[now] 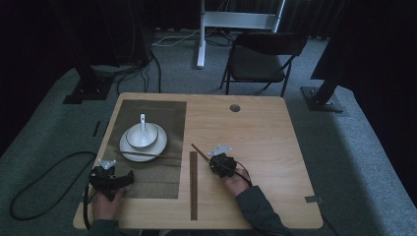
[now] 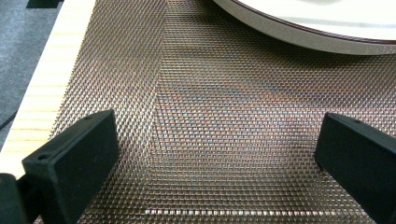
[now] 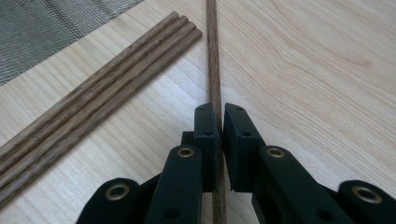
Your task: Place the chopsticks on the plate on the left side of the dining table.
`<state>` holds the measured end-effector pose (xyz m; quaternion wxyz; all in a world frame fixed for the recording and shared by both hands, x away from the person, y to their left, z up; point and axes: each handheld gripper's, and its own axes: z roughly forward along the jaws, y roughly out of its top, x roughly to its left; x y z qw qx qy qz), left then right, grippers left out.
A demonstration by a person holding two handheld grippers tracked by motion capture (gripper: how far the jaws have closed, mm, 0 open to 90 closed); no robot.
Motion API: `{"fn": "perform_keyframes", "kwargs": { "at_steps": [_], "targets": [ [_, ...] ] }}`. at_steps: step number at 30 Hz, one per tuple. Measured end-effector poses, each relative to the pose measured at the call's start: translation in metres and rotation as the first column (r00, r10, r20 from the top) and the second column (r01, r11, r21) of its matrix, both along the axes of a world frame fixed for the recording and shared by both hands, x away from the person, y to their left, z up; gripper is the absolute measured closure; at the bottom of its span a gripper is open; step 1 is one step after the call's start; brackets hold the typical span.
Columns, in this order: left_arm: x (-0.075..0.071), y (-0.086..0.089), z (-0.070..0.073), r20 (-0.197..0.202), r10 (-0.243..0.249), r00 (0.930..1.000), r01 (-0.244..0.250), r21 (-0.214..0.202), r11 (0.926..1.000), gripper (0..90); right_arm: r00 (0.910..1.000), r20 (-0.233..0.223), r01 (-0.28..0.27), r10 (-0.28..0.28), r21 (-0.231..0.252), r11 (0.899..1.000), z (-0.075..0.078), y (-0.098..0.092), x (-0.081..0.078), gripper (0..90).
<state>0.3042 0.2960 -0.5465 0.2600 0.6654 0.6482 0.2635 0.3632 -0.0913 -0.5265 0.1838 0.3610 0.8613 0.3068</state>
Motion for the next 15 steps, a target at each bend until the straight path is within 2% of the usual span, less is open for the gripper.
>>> {"fn": "perform_keyframes", "kwargs": {
  "at_steps": [15],
  "targets": [
    [0.0000, 0.0001, 0.0001, -0.001, -0.001, 1.0000, 0.001, 0.001, 1.0000, 0.2, 0.9989, 0.042, -0.021, 0.020, 0.024, 1.000, 0.0091, -0.0018, -0.0108, 84.2]
  ]
}}
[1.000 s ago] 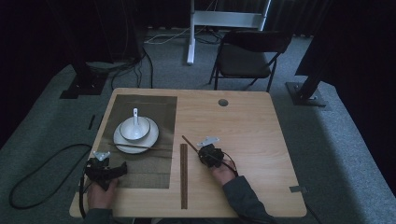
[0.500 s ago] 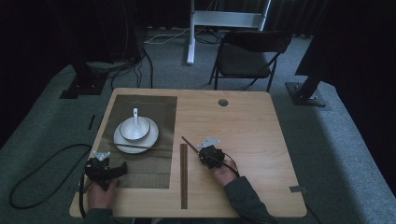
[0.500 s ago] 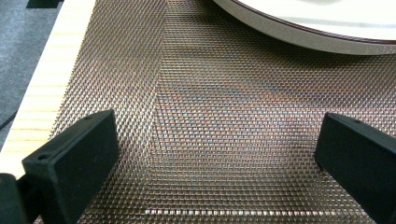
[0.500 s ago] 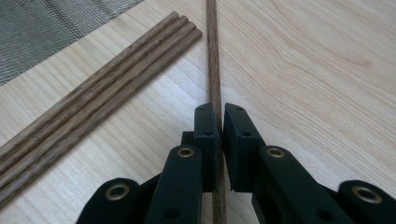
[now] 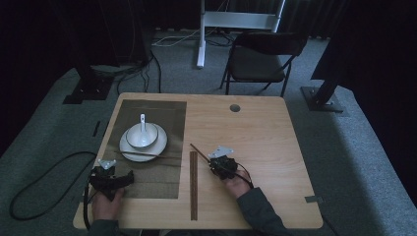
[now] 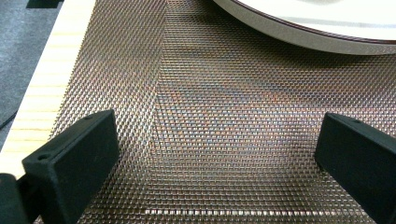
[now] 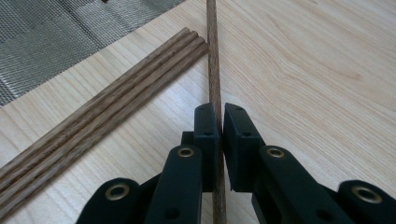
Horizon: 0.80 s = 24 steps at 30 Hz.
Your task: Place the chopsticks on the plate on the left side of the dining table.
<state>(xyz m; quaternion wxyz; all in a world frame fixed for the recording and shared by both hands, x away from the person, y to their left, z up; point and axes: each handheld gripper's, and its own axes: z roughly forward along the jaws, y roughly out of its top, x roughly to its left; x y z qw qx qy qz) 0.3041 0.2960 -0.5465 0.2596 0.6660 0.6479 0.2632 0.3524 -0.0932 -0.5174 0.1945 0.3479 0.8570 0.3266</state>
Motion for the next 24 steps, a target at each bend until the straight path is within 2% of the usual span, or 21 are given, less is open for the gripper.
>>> {"fn": "perform_keyframes", "kwargs": {
  "at_steps": [24],
  "targets": [
    [0.000, 0.000, 0.000, 0.000, 0.000, 1.0000, 0.000, 0.000, 1.0000, 0.2, 0.9974, 0.030, -0.066, 0.066, 0.008, 0.998, 0.010, 0.013, -0.009, 84.2]
  ]
}}
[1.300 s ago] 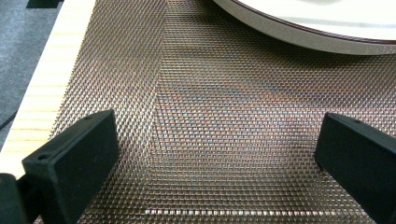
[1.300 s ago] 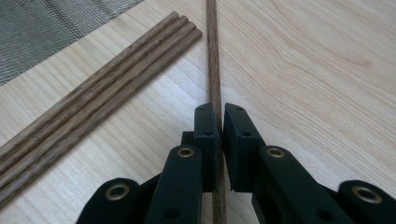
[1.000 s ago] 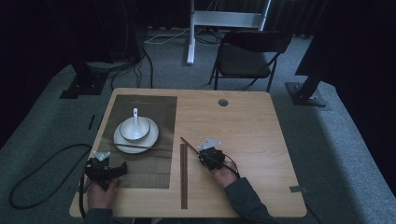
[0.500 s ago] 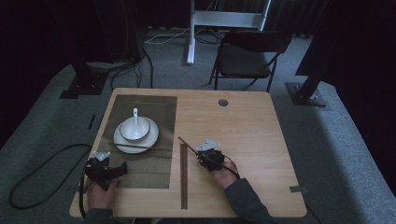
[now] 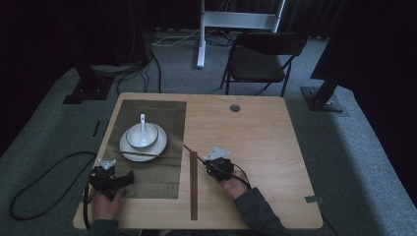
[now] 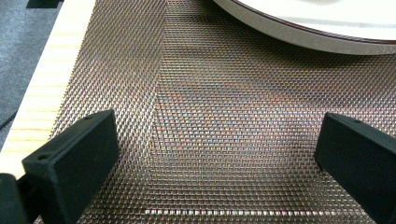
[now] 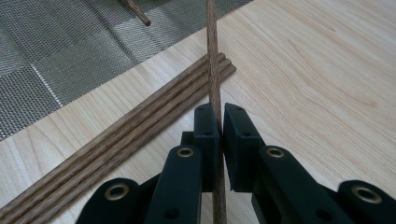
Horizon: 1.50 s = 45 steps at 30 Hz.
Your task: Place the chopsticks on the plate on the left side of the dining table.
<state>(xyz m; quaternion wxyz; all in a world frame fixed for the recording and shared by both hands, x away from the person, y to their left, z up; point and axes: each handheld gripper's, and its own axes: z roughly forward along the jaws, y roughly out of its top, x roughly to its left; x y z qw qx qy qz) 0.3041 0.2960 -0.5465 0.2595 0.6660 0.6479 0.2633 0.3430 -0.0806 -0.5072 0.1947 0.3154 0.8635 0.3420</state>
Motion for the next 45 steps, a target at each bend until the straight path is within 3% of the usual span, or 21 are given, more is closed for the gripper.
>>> {"fn": "perform_keyframes", "kwargs": {
  "at_steps": [45],
  "targets": [
    [0.000, 0.000, 0.000, 0.001, 0.004, 1.0000, -0.004, 0.001, 1.0000, 0.2, 0.9922, 0.055, -0.112, 0.112, 0.000, 0.994, 0.016, 0.034, -0.015, 84.2]
  ]
}}
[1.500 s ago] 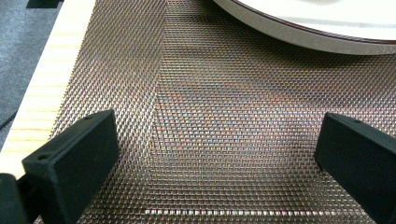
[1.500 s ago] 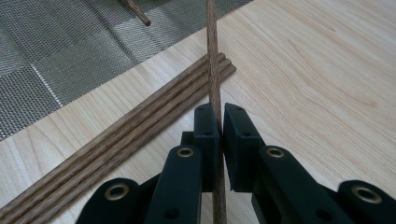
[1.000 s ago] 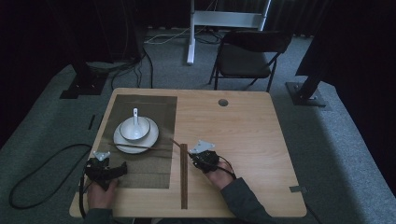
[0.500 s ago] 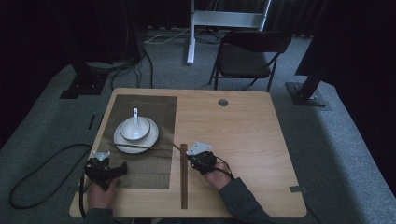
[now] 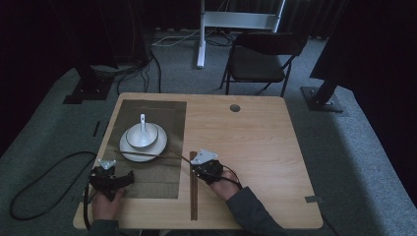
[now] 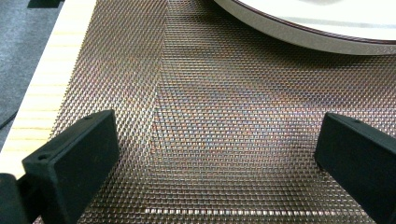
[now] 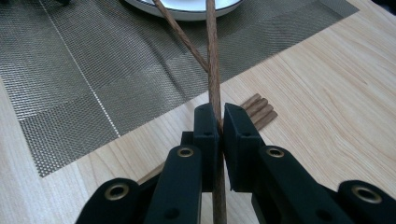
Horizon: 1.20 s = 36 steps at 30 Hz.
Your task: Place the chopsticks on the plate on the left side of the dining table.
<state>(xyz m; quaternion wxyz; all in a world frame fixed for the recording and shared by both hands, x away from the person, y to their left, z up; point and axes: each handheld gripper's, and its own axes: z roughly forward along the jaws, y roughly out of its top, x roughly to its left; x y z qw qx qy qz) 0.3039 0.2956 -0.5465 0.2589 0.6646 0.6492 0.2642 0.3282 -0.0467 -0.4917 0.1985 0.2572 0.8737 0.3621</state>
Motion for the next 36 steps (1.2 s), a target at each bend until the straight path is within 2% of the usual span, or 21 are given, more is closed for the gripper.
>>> {"fn": "perform_keyframes", "kwargs": {
  "at_steps": [18, 36],
  "targets": [
    [0.000, 0.000, 0.000, 0.000, 0.000, 1.0000, 0.000, 0.000, 1.0000, 0.2, 0.9992, 0.013, -0.037, 0.037, 0.009, 0.999, 0.007, 0.015, -0.003, 84.2],
    [0.000, 0.000, 0.000, -0.001, 0.000, 1.0000, 0.000, 0.000, 1.0000, 0.2, 0.9961, 0.023, -0.084, 0.085, -0.007, 0.996, 0.010, 0.030, -0.001, 84.2]
  ]
}}
